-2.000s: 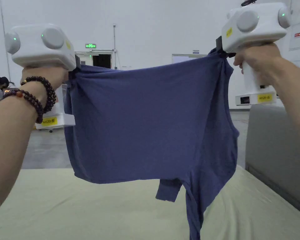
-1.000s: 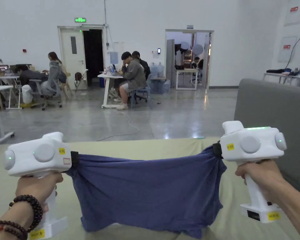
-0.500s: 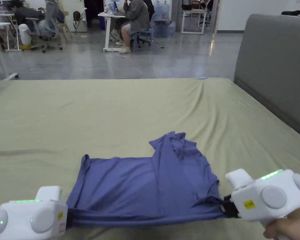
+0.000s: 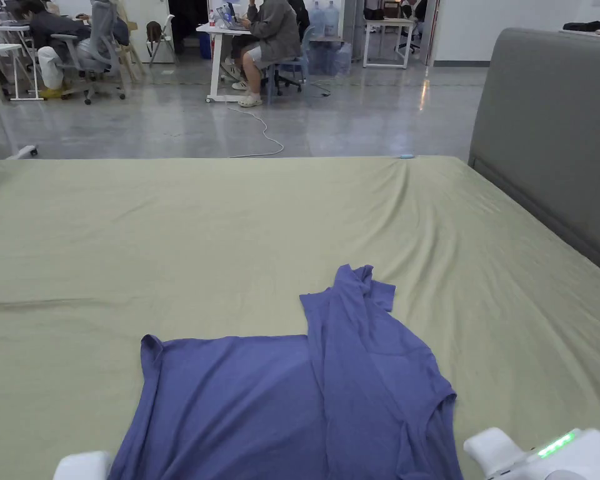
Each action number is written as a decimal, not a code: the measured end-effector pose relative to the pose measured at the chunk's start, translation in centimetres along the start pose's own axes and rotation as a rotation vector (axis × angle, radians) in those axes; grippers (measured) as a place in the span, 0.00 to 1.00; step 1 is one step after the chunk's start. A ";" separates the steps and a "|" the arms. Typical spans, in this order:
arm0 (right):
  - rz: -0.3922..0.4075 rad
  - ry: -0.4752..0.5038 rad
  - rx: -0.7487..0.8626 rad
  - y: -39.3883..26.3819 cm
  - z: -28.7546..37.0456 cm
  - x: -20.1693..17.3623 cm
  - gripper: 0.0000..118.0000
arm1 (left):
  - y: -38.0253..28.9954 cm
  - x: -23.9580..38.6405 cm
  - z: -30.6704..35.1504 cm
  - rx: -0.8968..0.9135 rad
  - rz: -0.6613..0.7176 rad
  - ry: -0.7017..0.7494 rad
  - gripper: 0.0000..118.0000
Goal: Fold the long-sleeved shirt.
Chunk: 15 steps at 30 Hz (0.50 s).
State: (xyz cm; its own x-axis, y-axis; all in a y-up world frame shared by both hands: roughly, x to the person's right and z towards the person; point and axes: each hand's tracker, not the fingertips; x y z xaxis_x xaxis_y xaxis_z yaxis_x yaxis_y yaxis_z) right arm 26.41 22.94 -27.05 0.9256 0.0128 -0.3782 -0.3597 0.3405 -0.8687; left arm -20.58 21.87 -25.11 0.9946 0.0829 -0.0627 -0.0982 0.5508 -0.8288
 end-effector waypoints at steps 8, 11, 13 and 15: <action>-0.010 -0.034 0.153 7.7 2.8 0.2 0.17 | 6.4 0.1 -0.7 0.099 0.023 0.013 0.83; 0.017 -0.060 0.187 12.0 1.3 -1.0 0.00 | 9.2 0.9 -1.1 0.117 -0.011 -0.029 0.14; 0.063 -0.054 0.184 15.4 0.4 -2.0 0.00 | 10.8 1.5 -1.6 0.146 -0.045 -0.039 0.00; 0.052 -0.040 0.205 19.2 -0.9 -1.1 0.00 | 11.8 1.8 -2.0 0.112 -0.077 -0.062 0.00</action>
State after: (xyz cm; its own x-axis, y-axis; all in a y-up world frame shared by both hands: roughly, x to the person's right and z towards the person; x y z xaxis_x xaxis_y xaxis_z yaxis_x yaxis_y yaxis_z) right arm 18.39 28.65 -43.58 0.9119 0.0716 -0.4042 -0.3794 0.5227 -0.7634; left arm -19.85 26.87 -36.17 0.9956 0.0861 0.0362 -0.0282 0.6463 -0.7626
